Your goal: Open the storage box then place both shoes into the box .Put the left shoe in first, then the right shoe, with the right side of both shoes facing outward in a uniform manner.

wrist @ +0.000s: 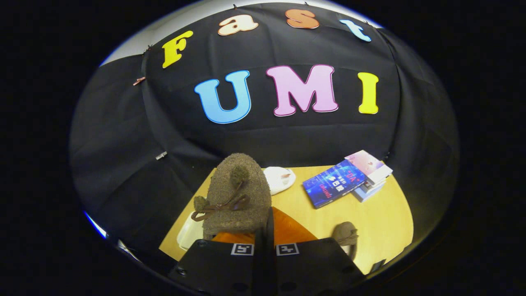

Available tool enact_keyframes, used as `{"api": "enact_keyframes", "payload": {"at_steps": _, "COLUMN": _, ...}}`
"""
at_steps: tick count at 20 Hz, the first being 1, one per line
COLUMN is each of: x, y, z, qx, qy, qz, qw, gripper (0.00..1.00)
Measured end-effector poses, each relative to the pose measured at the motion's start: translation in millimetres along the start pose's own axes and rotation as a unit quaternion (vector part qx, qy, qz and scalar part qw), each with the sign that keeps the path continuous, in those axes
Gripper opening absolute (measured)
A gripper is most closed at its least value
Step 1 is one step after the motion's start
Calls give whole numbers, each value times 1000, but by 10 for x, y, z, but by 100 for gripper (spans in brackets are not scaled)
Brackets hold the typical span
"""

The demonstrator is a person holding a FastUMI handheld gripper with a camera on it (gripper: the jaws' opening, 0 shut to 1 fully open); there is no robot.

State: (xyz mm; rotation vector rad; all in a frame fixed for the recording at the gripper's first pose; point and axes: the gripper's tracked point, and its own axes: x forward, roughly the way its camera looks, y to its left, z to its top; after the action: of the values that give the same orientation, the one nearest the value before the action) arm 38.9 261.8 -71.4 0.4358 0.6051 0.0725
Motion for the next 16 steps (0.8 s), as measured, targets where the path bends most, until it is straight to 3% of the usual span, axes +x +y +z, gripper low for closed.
{"api": "enact_keyframes", "payload": {"at_steps": 5, "x": 619, "y": 693, "z": -350, "qx": 8, "qy": 57, "qz": 21, "qw": 998, "gripper": 5}}
{"api": "enact_keyframes", "payload": {"at_steps": 13, "x": 1539, "y": 1188, "z": -1384, "qx": -67, "qy": 127, "qz": -23, "qw": 989, "gripper": 5}}
{"api": "enact_keyframes", "payload": {"at_steps": 16, "x": 1717, "y": 1236, "z": -1727, "qx": -39, "qy": 168, "qz": -38, "qw": 984, "gripper": 5}}
